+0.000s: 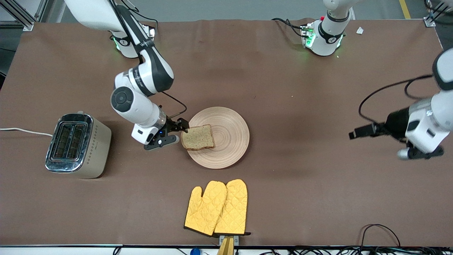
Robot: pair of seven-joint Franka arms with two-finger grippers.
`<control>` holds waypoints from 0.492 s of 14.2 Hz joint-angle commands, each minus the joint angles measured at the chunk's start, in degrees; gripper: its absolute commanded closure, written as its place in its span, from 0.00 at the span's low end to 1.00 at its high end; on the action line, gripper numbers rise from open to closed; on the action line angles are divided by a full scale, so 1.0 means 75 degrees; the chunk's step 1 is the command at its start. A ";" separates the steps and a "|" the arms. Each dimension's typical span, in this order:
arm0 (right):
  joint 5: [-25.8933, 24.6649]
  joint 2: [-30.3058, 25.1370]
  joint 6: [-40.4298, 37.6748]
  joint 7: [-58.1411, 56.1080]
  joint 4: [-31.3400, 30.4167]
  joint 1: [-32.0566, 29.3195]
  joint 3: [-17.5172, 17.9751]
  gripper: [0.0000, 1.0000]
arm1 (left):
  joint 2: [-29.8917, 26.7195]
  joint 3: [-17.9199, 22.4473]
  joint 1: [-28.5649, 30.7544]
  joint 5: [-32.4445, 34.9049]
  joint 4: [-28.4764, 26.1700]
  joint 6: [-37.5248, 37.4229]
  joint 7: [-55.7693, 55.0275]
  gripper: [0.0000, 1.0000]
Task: Move plate and put bread in toaster
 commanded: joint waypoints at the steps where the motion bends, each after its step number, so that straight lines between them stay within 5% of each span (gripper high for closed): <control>1: 0.0371 0.0384 0.0643 0.0021 -0.0132 0.0247 -0.0078 0.00 | -0.1186 0.0888 -0.0511 0.0273 -0.0347 -0.0719 0.0058 0.00; 4: 0.0372 0.0923 0.1195 -0.0002 -0.0132 0.0341 -0.0078 0.00 | -0.1915 0.3302 -0.2420 0.0274 -0.0441 -0.1272 0.1133 0.00; 7: 0.0372 0.0948 0.1125 0.0010 -0.0120 0.0353 -0.0078 0.13 | -0.2291 0.4128 -0.2999 0.0448 -0.0465 -0.1587 0.1488 0.00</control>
